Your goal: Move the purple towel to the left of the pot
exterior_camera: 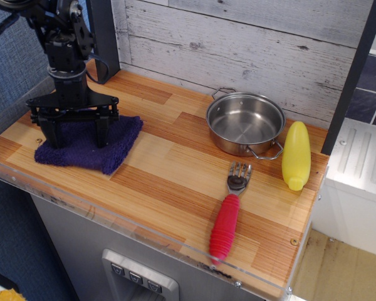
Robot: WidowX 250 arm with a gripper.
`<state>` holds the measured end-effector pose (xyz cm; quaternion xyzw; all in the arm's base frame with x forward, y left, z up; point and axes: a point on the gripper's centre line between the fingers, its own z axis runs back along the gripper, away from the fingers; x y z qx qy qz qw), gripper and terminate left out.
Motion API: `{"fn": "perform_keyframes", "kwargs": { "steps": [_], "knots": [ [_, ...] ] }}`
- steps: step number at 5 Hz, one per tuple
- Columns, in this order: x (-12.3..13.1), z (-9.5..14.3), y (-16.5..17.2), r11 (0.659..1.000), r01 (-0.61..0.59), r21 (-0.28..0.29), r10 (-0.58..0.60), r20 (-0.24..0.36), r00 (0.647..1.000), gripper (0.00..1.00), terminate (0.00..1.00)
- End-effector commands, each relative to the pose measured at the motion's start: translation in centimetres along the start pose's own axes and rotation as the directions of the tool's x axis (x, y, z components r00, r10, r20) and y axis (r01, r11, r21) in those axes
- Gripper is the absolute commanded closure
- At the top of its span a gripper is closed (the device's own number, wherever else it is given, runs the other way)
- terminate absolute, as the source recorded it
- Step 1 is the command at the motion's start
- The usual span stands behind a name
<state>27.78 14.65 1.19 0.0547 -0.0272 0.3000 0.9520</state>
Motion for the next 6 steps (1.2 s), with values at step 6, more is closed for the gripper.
{"fn": "perform_keyframes", "kwargs": {
  "steps": [6],
  "knots": [
    [5.7,2.7,-10.5,0.992,0.106,-0.072,-0.101,0.073,0.992,0.00,0.00]
  ]
}}
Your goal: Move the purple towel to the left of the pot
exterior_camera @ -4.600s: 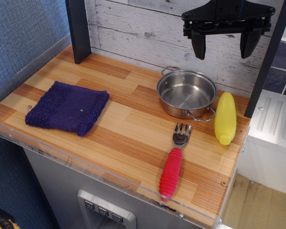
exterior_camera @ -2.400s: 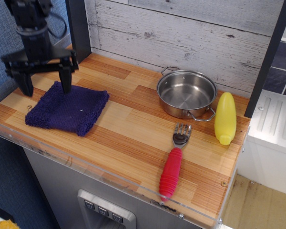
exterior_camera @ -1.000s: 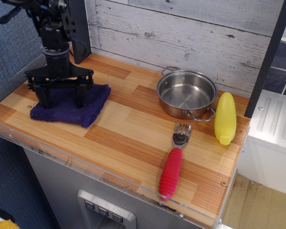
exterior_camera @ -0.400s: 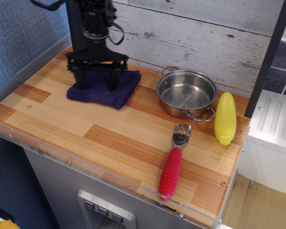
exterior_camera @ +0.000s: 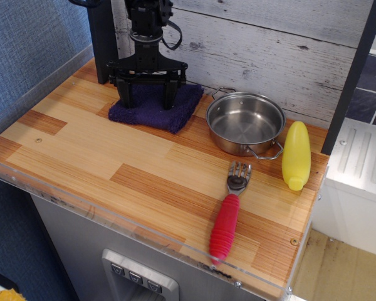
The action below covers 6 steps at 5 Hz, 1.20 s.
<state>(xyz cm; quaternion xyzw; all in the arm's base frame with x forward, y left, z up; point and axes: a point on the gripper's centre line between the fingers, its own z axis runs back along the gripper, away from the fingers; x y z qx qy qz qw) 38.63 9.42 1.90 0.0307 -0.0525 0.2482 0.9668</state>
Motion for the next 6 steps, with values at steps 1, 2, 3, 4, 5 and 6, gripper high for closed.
{"fn": "perform_keyframes", "kwargs": {
  "steps": [1,2,3,4,5,6],
  "knots": [
    [-0.3,2.5,-0.1,1.000,-0.003,-0.012,0.003,0.040,0.999,0.00,0.00],
    [0.1,3.9,-0.1,1.000,-0.016,-0.017,0.017,0.063,0.998,0.00,0.00],
    [1.0,6.3,-0.3,0.998,-0.021,-0.051,0.026,0.110,0.994,0.00,0.00],
    [1.2,8.6,-0.2,0.996,-0.017,-0.082,0.028,0.144,0.989,0.00,0.00],
    [0.8,10.5,0.4,0.993,-0.029,-0.112,0.047,0.163,0.986,0.00,0.00],
    [0.1,12.1,1.3,0.991,-0.054,-0.126,0.076,0.180,0.981,0.00,0.00]
  ]
}}
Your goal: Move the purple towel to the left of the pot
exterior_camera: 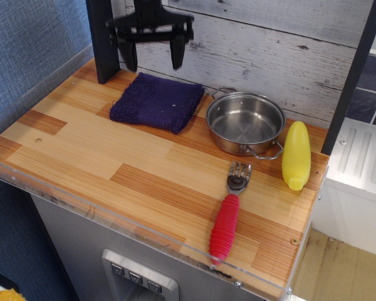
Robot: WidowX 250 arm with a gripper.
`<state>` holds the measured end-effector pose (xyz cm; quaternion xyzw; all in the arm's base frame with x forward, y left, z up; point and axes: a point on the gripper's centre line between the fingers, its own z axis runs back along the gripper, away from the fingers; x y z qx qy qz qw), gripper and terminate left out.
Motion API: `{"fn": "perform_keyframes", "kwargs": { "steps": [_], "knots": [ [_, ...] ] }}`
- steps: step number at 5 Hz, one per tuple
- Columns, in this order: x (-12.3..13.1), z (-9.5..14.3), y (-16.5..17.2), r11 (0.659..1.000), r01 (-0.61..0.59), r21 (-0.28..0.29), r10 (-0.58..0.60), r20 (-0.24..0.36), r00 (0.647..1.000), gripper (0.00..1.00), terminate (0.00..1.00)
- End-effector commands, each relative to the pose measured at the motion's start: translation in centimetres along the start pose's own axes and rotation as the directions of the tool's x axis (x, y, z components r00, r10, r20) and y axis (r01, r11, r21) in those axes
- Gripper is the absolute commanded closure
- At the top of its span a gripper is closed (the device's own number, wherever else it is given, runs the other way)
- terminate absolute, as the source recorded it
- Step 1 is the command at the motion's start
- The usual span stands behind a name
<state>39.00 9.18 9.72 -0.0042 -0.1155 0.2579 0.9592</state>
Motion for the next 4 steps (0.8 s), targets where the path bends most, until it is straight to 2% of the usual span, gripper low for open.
{"fn": "perform_keyframes", "kwargs": {
  "steps": [1,3,4],
  "knots": [
    [-0.56,4.55,1.04,0.999,-0.032,-0.024,0.034,0.082,0.996,0.00,0.00],
    [-0.56,4.55,1.04,0.999,-0.032,-0.024,0.034,0.082,0.996,0.00,0.00],
    [-0.56,4.55,1.04,0.999,-0.032,-0.024,0.034,0.082,0.996,0.00,1.00]
  ]
}}
